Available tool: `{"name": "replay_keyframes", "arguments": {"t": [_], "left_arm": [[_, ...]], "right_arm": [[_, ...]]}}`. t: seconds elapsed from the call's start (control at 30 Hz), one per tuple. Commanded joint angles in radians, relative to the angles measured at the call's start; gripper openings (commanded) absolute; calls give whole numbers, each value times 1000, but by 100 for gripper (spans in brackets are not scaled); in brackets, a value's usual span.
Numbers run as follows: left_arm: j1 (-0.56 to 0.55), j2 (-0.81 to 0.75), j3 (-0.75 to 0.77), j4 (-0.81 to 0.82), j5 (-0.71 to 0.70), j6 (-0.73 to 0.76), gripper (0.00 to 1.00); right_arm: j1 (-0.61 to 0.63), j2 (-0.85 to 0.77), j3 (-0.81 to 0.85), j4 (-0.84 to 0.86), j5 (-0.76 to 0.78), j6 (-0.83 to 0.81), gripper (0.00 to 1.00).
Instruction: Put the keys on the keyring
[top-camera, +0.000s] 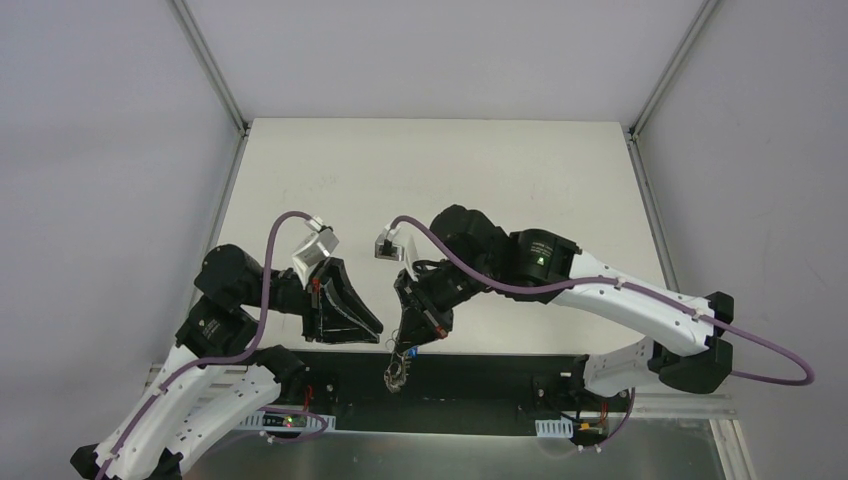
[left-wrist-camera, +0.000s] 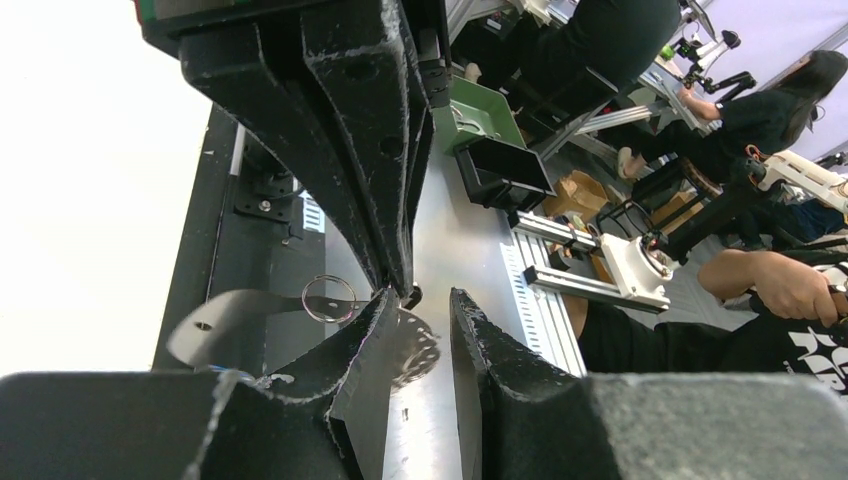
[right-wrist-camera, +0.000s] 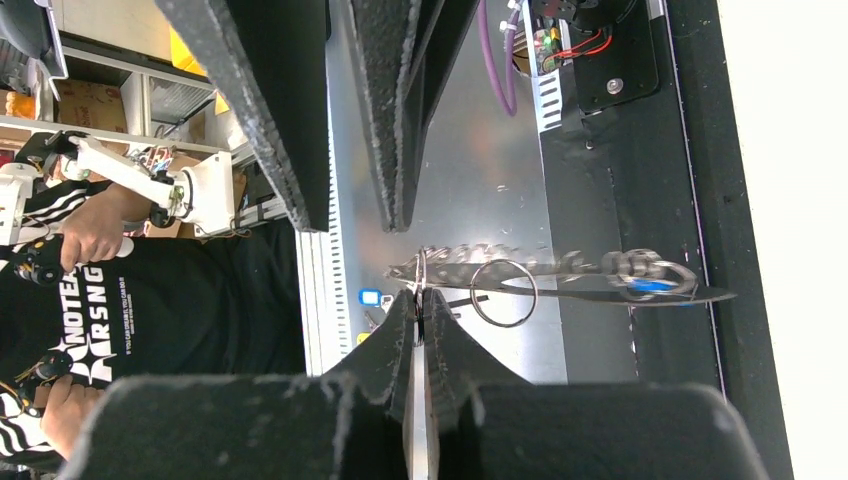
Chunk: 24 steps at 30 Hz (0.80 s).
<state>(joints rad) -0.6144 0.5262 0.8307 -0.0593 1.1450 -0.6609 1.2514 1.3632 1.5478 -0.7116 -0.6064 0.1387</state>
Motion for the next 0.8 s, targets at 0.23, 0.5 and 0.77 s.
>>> {"name": "replay_keyframes", "arguments": {"t": [0.23,0.5,0.77], "left_arm": [[1,23,-1,-32,33,38,25],[1,21,-8,-37,44,49,26],[1,17,-9,-42,54,50,25]], "right_arm": [[-14,35,63,87,-115,21,0],[-15,62,97,90,-127,21,0],[-27,73,105,89,-116,12,0]]}}
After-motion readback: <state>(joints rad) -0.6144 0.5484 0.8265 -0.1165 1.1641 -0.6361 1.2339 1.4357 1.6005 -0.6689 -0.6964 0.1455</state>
